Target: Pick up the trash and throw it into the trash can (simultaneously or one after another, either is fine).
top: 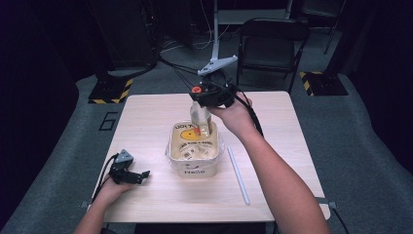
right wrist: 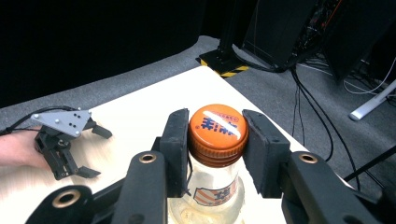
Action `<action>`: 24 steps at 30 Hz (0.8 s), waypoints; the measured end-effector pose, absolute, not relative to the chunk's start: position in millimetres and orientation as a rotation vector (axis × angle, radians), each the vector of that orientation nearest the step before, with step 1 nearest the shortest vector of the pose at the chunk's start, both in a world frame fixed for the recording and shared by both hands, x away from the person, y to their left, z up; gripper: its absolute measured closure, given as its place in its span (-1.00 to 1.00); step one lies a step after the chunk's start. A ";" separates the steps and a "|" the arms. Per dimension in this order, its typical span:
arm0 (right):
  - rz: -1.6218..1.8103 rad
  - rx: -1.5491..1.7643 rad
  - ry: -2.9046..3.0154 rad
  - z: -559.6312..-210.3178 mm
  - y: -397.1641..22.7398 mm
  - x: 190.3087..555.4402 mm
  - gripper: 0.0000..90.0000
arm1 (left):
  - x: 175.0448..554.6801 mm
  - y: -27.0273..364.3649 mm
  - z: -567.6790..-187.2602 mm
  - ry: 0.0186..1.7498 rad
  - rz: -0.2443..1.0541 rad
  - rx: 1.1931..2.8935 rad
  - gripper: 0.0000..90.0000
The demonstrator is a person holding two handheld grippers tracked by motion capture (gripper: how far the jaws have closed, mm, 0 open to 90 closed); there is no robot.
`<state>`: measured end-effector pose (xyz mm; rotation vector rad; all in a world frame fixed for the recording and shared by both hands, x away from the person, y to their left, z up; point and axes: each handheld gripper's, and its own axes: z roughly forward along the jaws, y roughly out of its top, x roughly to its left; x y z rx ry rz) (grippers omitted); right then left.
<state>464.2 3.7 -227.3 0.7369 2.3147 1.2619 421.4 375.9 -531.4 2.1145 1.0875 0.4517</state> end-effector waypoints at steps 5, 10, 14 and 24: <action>1.236 0.757 2.323 -239.1 4.6 466.4 0.38 | 421.4 375.8 -531.5 1.087 0.454 2.114 -0.97; 1.212 0.768 2.326 -250.3 5.7 468.6 0.38 | 421.4 375.8 -531.5 1.088 0.453 2.114 -0.97; 1.214 0.777 2.329 -256.8 5.1 470.3 0.38 | 421.4 375.8 -531.5 1.088 0.453 2.113 -0.97; 1.197 0.821 2.325 -276.2 2.5 473.6 0.38 | 421.5 376.0 -531.4 1.085 0.453 2.118 -0.97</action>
